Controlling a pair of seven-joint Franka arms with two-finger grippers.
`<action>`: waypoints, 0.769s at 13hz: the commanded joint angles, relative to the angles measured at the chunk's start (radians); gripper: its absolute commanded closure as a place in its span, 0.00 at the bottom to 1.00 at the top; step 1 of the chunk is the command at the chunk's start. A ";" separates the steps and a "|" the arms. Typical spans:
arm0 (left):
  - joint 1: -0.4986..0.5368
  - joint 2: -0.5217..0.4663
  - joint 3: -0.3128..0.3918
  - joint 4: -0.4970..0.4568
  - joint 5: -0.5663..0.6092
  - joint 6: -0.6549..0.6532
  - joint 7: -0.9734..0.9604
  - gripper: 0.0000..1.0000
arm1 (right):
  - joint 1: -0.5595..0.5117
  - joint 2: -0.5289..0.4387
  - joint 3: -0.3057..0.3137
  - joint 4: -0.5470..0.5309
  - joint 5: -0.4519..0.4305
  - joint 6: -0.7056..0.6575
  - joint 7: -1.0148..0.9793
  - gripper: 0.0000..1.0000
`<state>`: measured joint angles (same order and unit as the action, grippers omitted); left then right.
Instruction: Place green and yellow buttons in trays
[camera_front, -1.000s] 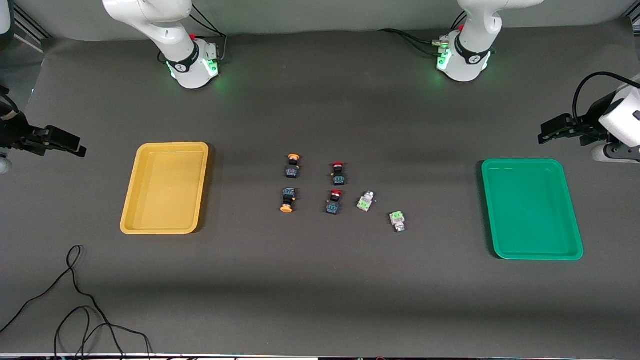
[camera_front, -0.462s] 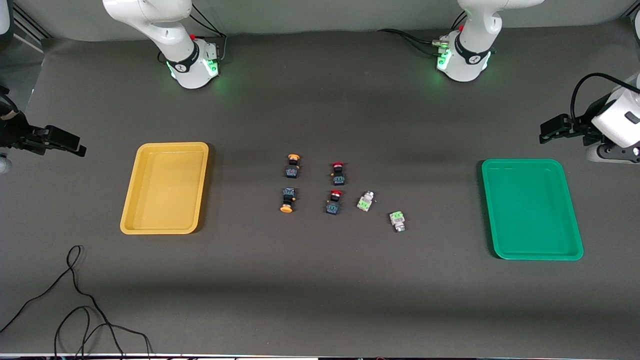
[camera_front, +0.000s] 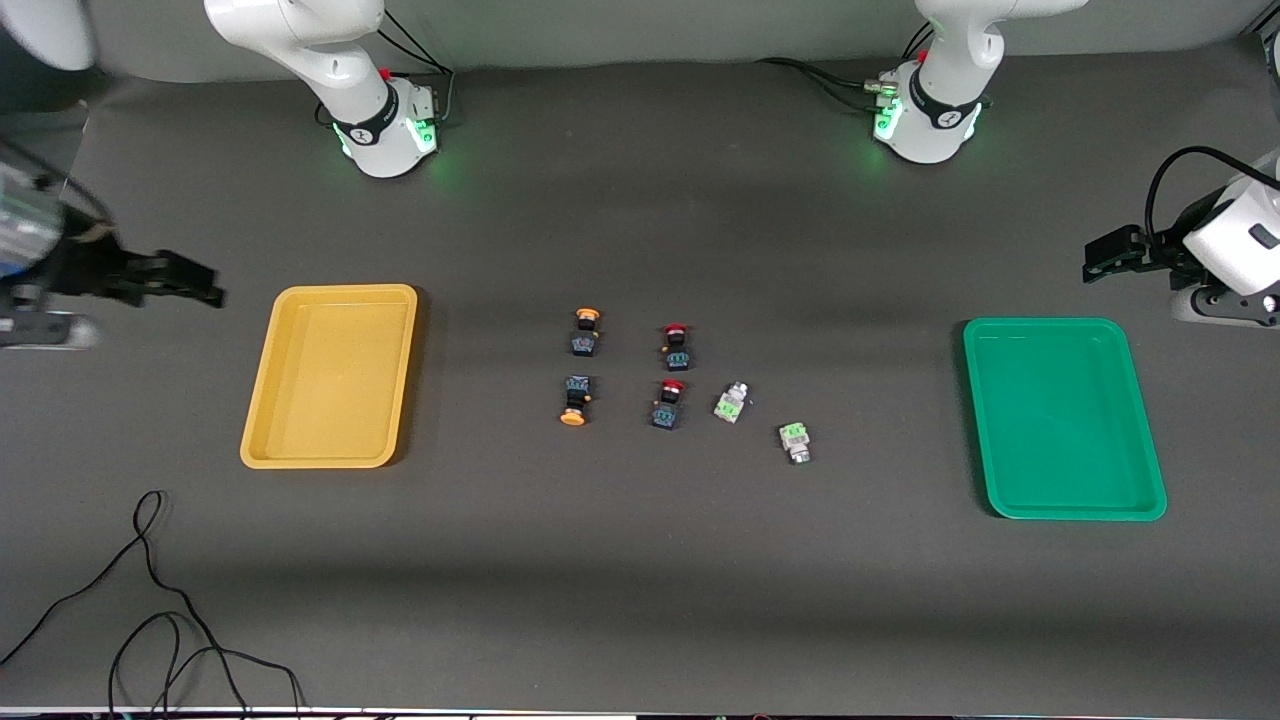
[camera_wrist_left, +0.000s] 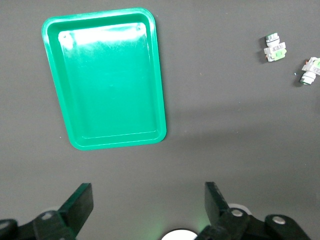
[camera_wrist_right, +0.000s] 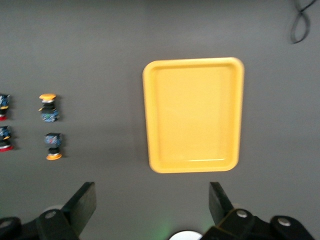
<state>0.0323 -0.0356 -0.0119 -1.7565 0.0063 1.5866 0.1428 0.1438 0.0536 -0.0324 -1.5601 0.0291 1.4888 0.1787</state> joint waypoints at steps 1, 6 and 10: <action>-0.018 0.028 -0.006 0.067 -0.003 -0.011 0.011 0.05 | 0.161 -0.006 -0.006 -0.035 0.014 0.033 0.204 0.00; -0.101 0.184 -0.056 0.185 -0.087 0.018 -0.179 0.03 | 0.494 0.104 -0.004 -0.037 0.023 0.166 0.602 0.00; -0.201 0.340 -0.069 0.186 -0.088 0.223 -0.365 0.03 | 0.599 0.123 -0.004 -0.078 0.045 0.223 0.708 0.00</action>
<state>-0.1148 0.2176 -0.0895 -1.6124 -0.0743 1.7512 -0.1287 0.7243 0.1851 -0.0213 -1.6083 0.0493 1.6824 0.8596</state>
